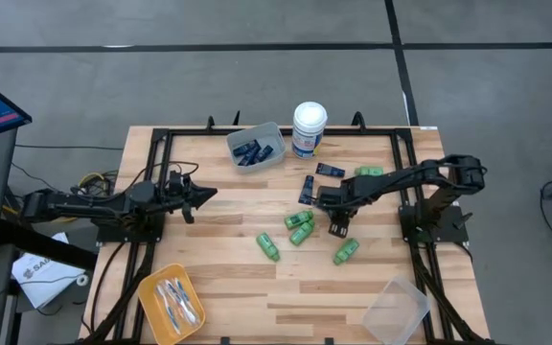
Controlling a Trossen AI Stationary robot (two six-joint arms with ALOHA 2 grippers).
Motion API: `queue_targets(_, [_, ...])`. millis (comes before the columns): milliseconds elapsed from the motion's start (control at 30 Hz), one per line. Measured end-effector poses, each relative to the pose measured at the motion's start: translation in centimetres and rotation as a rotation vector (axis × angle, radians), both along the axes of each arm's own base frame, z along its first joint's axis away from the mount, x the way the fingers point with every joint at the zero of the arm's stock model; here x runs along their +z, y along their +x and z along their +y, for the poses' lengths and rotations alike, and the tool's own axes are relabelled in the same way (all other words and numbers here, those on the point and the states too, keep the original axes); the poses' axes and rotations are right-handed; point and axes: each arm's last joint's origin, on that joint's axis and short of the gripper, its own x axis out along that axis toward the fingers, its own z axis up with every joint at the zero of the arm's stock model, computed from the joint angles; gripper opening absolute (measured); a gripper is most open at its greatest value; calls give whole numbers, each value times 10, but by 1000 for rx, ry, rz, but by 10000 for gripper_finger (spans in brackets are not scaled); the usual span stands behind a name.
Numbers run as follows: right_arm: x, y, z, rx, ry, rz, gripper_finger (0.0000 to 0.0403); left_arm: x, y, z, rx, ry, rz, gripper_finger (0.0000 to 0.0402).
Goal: Pick & Place Travel size toiletries
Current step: Put the dark blue shave cream into the gray bin
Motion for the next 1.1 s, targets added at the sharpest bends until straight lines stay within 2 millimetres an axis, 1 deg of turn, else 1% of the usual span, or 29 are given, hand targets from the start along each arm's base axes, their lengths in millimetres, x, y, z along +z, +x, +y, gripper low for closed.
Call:
queue_targets(33, [0, 0, -1, -4, 4, -1, 118, 0, 0, 0, 0, -2, -1, 1])
queue_targets(67, [0, 0, -1, -5, 8, -1, 114, 0, 0, 0, 0, -4, -1, 1])
queue_targets(300, [0, 0, -2, -22, 36, -3, 115, 1, 0, 0, 0, -29, -14, 3])
queue_targets(400, [6, -6, -1, -25, 44, 4, 115, 1, 0, 0, 0, -29, -19, 2])
queue_targets(467, [14, -7, -2, -27, 41, -37, 115, 1, 0, 0, 0, -29, -20, 2])
queue_targets(533, [27, -8, -4, -40, 40, -82, 115, 1, 0, 0, 0, -29, -21, 3])
queue_targets(600, [42, -8, -9, -57, 35, -124, 115, 1, 0, 0, 0, -28, -21, 5])
queue_targets(667, [61, -5, -15, -74, 20, -189, 115, 1, 0, 0, 0, -28, -22, 5])
queue_targets(767, [92, 6, -28, -85, -9, -305, 115, 1, 0, 0, 0, -28, -23, 4])
queue_targets(900, [132, 33, -53, -79, -82, -432, 115, 2, 0, 0, 0, -28, -25, 2])
queue_targets(1033, [158, 69, -79, -57, -170, -489, 115, 2, 0, 0, 0, -28, -26, 2])
queue_targets(1100, [166, 89, -92, -54, -191, -508, 115, 2, 0, 0, 0, -28, -27, 2])
